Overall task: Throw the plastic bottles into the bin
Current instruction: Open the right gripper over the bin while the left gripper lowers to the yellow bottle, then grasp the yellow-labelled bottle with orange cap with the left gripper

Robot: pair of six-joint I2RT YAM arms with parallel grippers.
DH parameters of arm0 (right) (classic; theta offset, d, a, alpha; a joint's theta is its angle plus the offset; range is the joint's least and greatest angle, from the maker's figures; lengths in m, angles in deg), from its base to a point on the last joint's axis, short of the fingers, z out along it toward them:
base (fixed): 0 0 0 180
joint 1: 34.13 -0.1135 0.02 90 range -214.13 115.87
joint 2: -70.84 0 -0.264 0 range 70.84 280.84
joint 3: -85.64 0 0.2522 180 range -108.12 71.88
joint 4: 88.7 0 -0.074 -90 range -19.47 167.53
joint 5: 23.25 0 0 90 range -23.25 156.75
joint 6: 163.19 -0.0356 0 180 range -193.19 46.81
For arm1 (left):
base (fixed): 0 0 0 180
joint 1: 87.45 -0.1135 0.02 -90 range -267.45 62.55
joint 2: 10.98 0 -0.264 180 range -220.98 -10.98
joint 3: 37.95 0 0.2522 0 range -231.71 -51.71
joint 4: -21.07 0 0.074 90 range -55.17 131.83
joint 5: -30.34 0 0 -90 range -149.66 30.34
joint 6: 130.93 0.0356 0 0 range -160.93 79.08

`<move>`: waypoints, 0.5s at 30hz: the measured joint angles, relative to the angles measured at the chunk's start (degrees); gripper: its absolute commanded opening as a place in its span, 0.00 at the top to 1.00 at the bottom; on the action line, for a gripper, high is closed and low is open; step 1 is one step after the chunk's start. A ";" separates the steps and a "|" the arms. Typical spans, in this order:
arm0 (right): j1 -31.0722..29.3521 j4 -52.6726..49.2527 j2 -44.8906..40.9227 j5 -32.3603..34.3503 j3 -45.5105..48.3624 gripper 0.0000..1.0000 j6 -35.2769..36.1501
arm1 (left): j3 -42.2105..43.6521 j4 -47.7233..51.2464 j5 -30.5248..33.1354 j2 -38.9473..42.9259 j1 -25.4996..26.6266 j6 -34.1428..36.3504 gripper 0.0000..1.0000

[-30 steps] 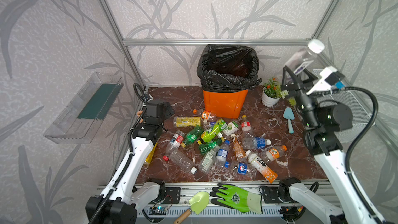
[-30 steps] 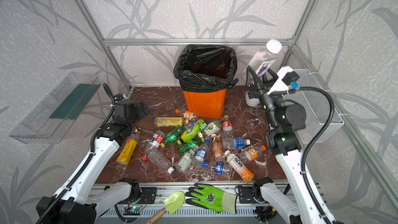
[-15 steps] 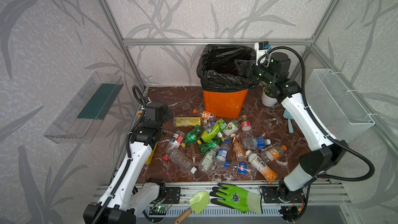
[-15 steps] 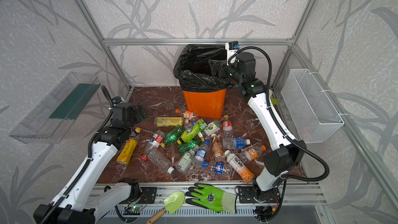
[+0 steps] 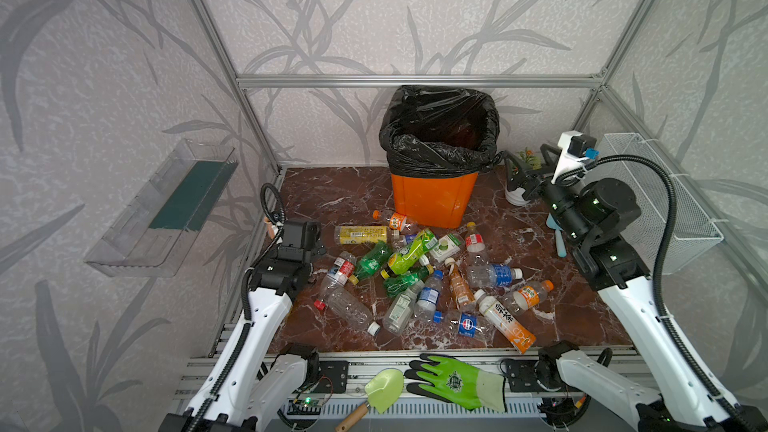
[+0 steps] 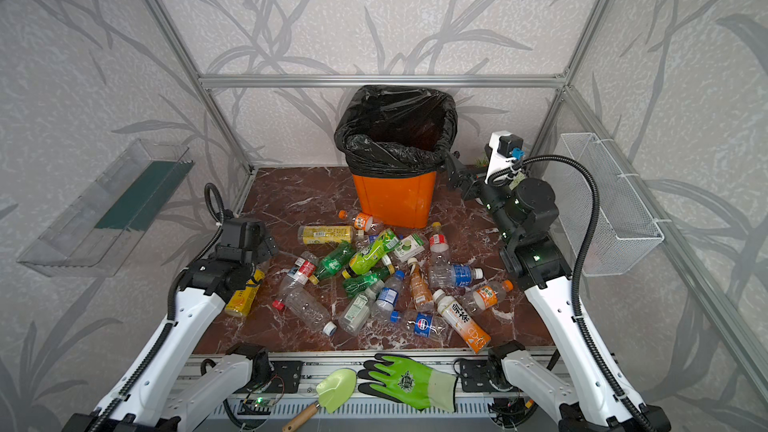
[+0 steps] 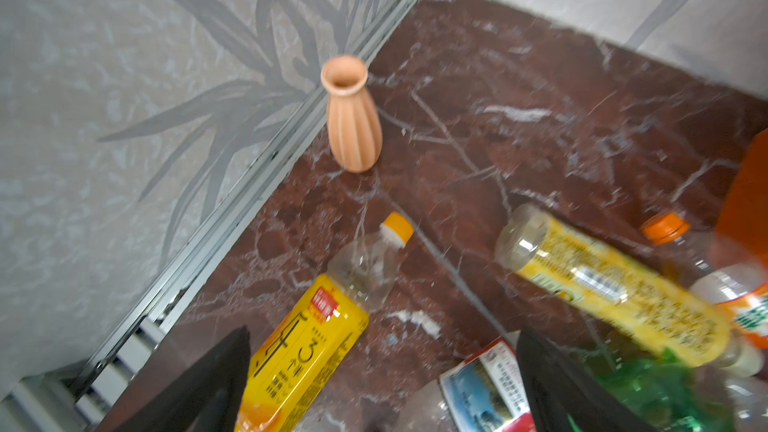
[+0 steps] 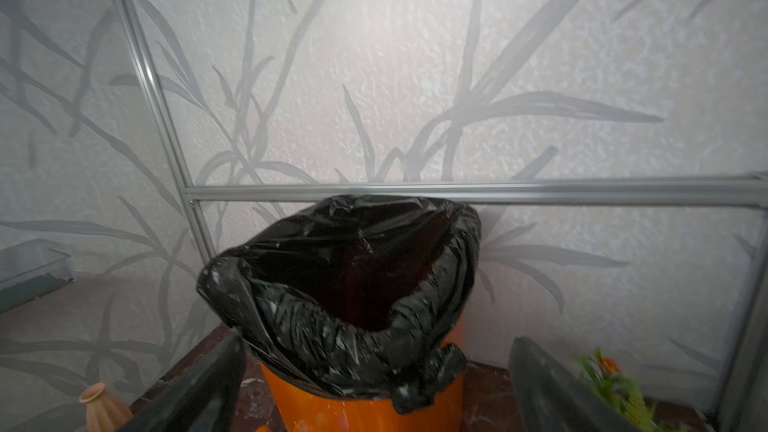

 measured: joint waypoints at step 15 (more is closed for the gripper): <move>10.88 -1.42 -3.30 -1.07 14.08 0.01 -9.88 | 2.86 2.89 -4.46 -12.22 -10.62 -1.81 0.05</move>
